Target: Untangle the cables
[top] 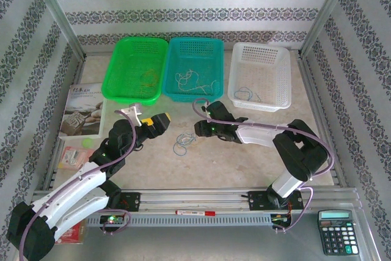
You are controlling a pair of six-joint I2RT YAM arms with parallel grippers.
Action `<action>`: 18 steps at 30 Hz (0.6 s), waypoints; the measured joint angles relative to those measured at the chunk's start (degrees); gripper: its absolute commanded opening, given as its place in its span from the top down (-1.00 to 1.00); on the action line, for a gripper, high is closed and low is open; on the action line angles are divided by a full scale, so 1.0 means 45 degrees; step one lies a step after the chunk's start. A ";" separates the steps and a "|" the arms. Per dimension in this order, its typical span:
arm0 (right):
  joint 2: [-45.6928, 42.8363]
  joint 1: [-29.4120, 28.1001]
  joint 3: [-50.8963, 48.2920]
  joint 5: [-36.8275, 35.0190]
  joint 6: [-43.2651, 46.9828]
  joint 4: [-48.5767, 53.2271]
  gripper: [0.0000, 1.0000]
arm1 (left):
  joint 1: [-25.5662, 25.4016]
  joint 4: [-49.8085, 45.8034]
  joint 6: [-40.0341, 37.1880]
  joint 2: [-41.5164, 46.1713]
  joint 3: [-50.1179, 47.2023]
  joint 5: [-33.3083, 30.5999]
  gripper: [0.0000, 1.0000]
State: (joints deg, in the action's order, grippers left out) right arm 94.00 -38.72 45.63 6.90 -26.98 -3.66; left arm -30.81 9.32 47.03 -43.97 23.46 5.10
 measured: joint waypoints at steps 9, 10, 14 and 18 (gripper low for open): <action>0.1059 0.0248 0.0588 0.0136 0.0073 -0.0301 0.32 | 0.0000 0.0005 0.0000 0.0000 0.0000 0.0049 -1.00; 0.1117 0.0248 0.0588 0.0175 0.0078 -0.0306 0.40 | 0.0000 0.0005 0.0000 0.0000 0.0000 0.0053 -1.00; 0.1151 0.0248 0.0588 0.0447 0.0112 -0.0335 0.82 | 0.0000 0.0005 0.0000 0.0000 0.0000 0.0049 -1.00; 0.0874 0.0248 0.0529 0.0661 0.0146 -0.0301 1.00 | 0.0000 0.0005 0.0005 0.0000 0.0000 0.0049 -1.00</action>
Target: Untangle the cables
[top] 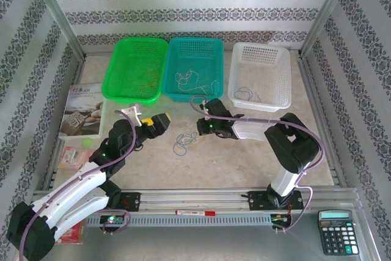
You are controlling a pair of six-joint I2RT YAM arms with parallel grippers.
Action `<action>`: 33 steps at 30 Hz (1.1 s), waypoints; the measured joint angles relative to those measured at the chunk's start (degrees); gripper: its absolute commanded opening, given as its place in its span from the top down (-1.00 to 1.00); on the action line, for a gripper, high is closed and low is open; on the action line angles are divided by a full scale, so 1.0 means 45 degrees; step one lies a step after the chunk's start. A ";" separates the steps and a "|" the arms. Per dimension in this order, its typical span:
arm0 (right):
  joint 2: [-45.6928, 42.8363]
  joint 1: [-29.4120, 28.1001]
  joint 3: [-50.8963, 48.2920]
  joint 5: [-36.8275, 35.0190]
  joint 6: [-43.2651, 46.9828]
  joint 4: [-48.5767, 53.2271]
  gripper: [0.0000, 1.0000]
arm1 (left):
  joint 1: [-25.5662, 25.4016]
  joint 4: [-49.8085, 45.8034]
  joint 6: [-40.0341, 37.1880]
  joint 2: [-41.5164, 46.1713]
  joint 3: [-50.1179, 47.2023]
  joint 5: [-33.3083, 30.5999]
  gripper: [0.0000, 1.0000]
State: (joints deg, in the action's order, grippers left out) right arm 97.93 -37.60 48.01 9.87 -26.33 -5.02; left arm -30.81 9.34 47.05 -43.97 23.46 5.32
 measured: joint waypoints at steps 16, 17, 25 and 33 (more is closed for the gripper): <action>-0.4439 -0.0180 -0.0131 0.0840 -0.0593 0.0248 1.00 | 0.0000 0.0019 0.0243 -0.0908 0.0000 0.0486 -1.00; -0.4556 -0.0233 -0.0131 0.0879 -0.0646 0.0306 1.00 | 0.0000 0.0024 0.0267 -0.0952 0.0000 0.0529 -1.00; -0.5236 -0.0432 -0.0136 0.0976 -0.0937 0.0398 1.00 | 0.0000 0.0641 0.0321 -0.1418 0.0019 0.1302 -0.96; -0.5255 -0.0461 -0.0136 0.1127 -0.1117 0.0398 1.00 | 0.0000 0.1545 0.0597 -0.2482 0.0617 0.2642 -0.59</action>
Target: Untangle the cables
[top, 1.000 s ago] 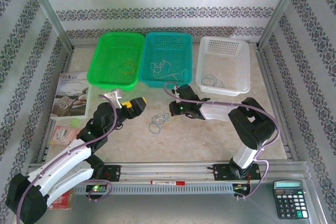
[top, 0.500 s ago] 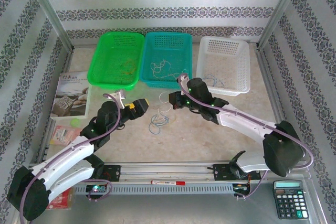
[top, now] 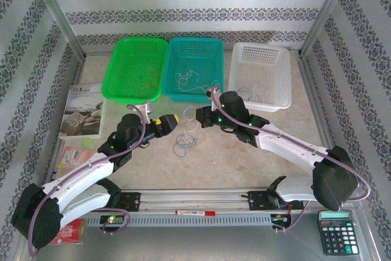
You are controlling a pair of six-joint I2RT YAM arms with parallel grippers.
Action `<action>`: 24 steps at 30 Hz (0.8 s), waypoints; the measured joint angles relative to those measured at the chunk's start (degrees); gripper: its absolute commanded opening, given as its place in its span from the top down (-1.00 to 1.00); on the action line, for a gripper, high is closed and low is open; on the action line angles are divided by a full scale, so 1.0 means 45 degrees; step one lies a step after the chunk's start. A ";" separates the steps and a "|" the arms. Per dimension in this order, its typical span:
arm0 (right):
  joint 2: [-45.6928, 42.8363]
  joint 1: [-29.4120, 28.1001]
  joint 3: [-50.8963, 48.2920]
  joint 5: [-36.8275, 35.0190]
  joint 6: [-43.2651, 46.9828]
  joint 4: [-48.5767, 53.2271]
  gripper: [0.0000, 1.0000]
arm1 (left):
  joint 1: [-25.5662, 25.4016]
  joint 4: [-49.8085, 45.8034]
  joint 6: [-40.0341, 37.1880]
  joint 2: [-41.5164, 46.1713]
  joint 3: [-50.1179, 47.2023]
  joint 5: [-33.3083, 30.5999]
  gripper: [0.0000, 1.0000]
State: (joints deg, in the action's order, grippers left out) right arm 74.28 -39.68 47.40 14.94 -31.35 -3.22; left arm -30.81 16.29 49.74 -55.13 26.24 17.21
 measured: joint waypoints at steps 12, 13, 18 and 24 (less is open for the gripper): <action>0.0005 -0.0248 0.0000 0.0233 -0.0005 -0.0010 1.00 | 0.0000 0.1836 0.0549 -0.1627 0.0253 0.1219 -0.17; 0.0005 -0.0248 0.0000 0.0238 -0.0005 -0.0010 1.00 | 0.0000 0.1919 0.0583 -0.1690 0.0253 0.1229 -0.15; 0.0005 -0.0389 0.0000 0.0277 -0.0049 -0.0019 1.00 | -0.0015 0.2220 0.0680 -0.1953 0.0350 0.1365 0.00; 0.0000 -0.0491 0.0000 0.0418 -0.0058 -0.0107 1.00 | -0.0083 0.2497 0.0724 -0.2312 0.0515 0.1423 0.20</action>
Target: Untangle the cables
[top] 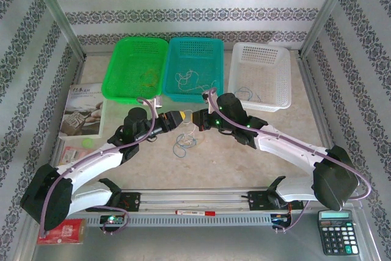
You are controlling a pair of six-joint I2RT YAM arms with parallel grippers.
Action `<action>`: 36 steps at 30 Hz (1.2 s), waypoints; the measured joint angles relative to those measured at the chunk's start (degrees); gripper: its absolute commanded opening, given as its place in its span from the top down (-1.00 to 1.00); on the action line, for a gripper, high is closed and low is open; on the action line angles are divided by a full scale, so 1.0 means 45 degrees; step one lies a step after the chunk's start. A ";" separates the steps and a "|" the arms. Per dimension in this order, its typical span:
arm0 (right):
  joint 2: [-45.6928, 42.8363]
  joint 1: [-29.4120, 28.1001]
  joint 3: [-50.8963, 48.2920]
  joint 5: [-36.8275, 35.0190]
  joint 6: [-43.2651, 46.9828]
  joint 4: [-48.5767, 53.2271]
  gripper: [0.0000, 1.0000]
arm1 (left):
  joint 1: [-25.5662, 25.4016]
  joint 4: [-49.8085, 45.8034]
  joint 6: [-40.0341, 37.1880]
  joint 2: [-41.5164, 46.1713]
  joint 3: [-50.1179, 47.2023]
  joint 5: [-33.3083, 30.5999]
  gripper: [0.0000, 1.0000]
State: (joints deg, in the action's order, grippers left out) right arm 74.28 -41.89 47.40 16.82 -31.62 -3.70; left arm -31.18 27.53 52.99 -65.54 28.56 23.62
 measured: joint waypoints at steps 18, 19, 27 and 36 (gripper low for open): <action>0.0097 0.0034 -0.0049 -0.0010 -0.0029 -0.0010 0.94 | -0.0073 0.1205 0.0865 -0.0306 0.0024 0.0253 1.00; 0.0151 0.0039 -0.0068 -0.0015 -0.0029 -0.0015 0.87 | -0.0073 0.1496 0.1083 -0.0306 0.0024 0.0311 1.00; 0.0243 0.0287 -0.0155 -0.0005 -0.0053 -0.0015 0.35 | -0.0073 0.3648 0.2798 -0.0374 0.0024 0.0413 1.00; -0.2064 0.0364 -0.0413 -0.0204 -0.0092 0.0554 0.34 | -0.0073 0.4420 0.3725 -0.0486 0.0024 0.0248 1.00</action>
State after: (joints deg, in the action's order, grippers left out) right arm 64.99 -40.25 45.54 15.90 -32.03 -1.21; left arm -31.51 47.42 69.76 -67.72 28.67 24.73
